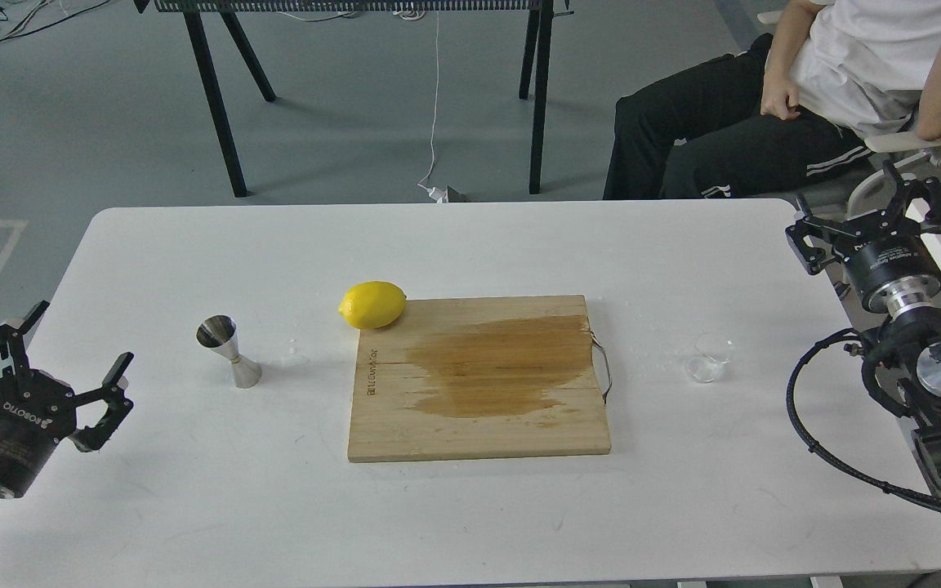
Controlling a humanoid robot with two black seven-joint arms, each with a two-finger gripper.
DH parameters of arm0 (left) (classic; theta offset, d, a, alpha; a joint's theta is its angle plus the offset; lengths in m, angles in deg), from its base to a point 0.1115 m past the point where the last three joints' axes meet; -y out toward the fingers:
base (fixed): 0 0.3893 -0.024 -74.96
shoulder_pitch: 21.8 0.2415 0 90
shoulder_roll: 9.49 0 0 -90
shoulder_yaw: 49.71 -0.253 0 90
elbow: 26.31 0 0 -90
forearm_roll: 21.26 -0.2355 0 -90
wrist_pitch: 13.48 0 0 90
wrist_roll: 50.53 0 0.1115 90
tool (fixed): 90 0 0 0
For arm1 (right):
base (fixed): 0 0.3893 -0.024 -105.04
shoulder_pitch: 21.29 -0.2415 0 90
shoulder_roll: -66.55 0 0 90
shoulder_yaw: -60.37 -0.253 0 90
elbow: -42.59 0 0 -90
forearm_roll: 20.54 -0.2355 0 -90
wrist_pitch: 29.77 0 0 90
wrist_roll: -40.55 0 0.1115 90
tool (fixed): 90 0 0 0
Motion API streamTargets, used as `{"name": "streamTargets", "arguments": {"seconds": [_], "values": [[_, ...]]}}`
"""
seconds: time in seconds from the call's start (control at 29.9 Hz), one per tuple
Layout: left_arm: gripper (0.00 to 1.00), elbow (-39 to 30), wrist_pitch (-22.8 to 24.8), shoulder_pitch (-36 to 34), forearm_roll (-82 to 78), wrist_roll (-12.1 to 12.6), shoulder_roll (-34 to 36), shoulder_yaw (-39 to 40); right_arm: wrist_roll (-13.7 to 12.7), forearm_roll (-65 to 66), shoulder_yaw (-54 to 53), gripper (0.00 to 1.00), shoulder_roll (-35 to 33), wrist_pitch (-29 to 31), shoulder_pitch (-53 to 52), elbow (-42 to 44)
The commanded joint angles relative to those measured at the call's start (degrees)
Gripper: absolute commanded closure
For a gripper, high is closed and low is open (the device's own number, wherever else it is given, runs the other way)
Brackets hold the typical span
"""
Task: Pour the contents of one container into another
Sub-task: 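Move the left gripper down toward the steel jigger, then close the left gripper around the steel jigger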
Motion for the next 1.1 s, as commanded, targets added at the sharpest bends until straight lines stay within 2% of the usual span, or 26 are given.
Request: {"name": "streamTargets", "arguments": {"seconds": [0.0, 0.17, 0.27, 0.37, 0.6, 0.74, 0.84, 0.94, 1.07], "values": [[0.02, -0.1, 0.0, -1.3, -11.5, 0.0, 3.6, 3.2, 0.0, 0.0, 0.0, 0.00, 0.0, 0.0, 0.1, 0.0], [0.05, -0.6, 0.0, -3.0, -31.3, -0.3, 3.0, 8.9, 0.0, 0.0, 0.1, 0.00, 0.0, 0.0, 0.1, -0.1], [0.05, -2.4, -0.3, -3.4, -42.9, -0.3, 1.5, 9.0, 0.0, 0.0, 0.1, 0.00, 0.0, 0.0, 0.1, -0.1], [0.05, -4.8, -5.1, -3.9, -54.3, -0.2, 0.8, 8.9, 0.0, 0.1, 0.3, 0.00, 0.0, 0.0, 0.1, -0.1], [0.06, -5.1, -16.2, -5.0, -83.4, -0.3, -2.2, 5.9, 0.0, 0.2, 0.4, 0.00, 0.2, 0.0, 0.2, 0.2], [0.06, -3.9, -27.2, -6.1, -104.5, 0.3, -4.4, 0.2, 0.0, 0.2, 0.3, 0.00, 0.2, 0.0, 0.1, 0.2], [0.06, -0.2, -33.7, -6.6, -113.1, 1.2, -4.8, -2.4, 0.0, 0.2, 0.3, 0.00, 0.2, 0.0, 0.2, 0.3], [0.09, 5.5, -36.4, -9.9, -113.1, 2.9, -7.9, -4.2, 0.0, 0.2, 0.4, 0.00, 0.2, 0.0, 0.2, 0.3], [0.10, 12.8, -39.8, -13.7, -113.1, 3.3, -11.4, -6.8, 0.0, 0.2, 0.4, 0.00, 0.2, 0.0, 0.2, 0.3]]}}
